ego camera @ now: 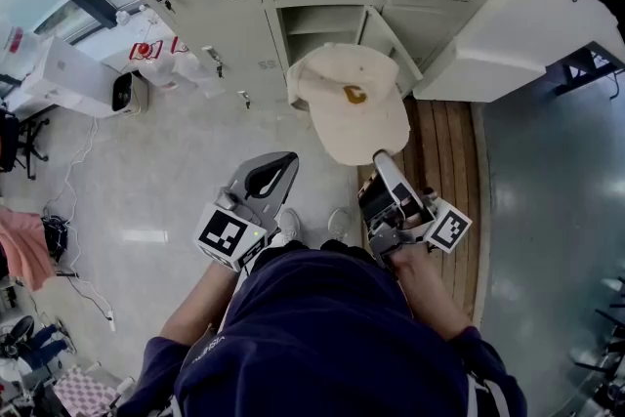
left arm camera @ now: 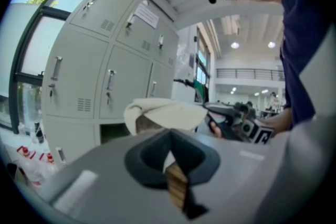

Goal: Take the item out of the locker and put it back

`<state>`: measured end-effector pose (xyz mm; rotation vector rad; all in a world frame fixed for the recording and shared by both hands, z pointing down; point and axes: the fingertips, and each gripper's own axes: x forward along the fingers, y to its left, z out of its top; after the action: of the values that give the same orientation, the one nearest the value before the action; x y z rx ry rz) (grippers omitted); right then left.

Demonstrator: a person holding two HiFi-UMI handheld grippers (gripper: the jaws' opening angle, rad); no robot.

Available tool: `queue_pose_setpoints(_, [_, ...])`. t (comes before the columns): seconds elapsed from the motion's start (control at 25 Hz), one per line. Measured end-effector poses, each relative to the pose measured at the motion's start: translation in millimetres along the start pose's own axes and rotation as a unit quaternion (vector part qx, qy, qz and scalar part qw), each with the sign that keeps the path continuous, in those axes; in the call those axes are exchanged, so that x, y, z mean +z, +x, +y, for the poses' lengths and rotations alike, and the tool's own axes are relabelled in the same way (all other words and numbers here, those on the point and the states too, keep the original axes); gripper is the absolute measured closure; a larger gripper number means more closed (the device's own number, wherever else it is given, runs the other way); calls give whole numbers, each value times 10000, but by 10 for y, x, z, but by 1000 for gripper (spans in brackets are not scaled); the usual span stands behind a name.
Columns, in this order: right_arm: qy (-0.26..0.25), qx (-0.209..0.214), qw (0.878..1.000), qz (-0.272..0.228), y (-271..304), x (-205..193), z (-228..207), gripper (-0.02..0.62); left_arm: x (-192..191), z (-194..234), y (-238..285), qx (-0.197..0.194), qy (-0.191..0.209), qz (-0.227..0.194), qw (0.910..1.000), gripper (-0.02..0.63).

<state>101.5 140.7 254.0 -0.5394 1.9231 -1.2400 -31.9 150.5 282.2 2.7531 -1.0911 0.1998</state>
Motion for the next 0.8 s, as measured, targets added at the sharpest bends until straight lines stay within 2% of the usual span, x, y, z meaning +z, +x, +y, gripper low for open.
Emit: queue_pose_setpoints(0.8, [24,17,10000,22,195,-59,-18,577,25,181,-5,-62,9,49,10000,603])
